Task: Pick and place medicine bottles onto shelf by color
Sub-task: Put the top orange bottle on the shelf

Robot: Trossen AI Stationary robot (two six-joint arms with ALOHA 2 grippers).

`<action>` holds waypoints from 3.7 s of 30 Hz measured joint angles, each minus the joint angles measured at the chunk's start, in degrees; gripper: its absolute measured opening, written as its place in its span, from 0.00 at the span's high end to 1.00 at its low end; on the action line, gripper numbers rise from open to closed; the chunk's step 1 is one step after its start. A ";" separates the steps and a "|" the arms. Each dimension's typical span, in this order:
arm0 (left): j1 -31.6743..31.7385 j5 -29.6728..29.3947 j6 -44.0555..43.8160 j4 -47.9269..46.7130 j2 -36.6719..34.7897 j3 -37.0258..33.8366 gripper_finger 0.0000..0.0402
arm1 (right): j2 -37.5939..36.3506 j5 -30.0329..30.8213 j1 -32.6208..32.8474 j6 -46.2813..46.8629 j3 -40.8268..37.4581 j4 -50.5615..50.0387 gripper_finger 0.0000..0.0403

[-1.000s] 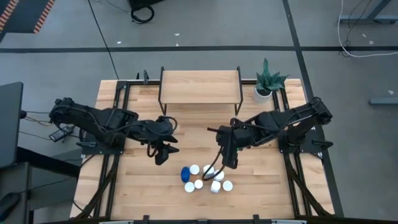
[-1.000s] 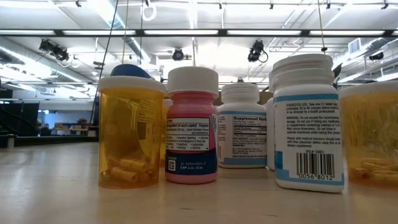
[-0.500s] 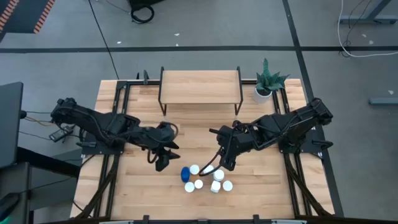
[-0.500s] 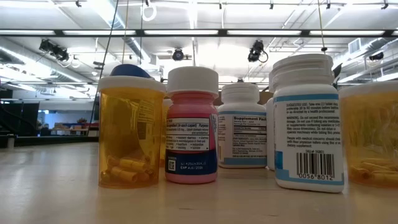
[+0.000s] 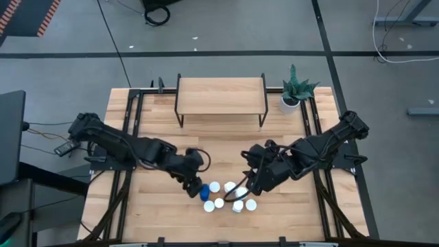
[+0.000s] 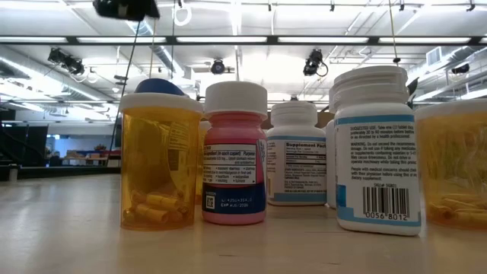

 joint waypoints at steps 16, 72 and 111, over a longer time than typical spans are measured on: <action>-1.67 -2.81 23.40 9.57 8.16 0.00 0.34 | 0.00 1.97 0.68 -2.05 0.00 0.02 0.41; 1.55 -2.50 49.95 14.52 21.59 -0.26 0.33 | 0.00 7.49 3.96 8.51 -0.02 0.33 0.41; 7.85 -3.43 50.25 3.81 14.97 -0.22 0.43 | 0.02 7.88 3.96 7.53 -0.02 0.50 0.41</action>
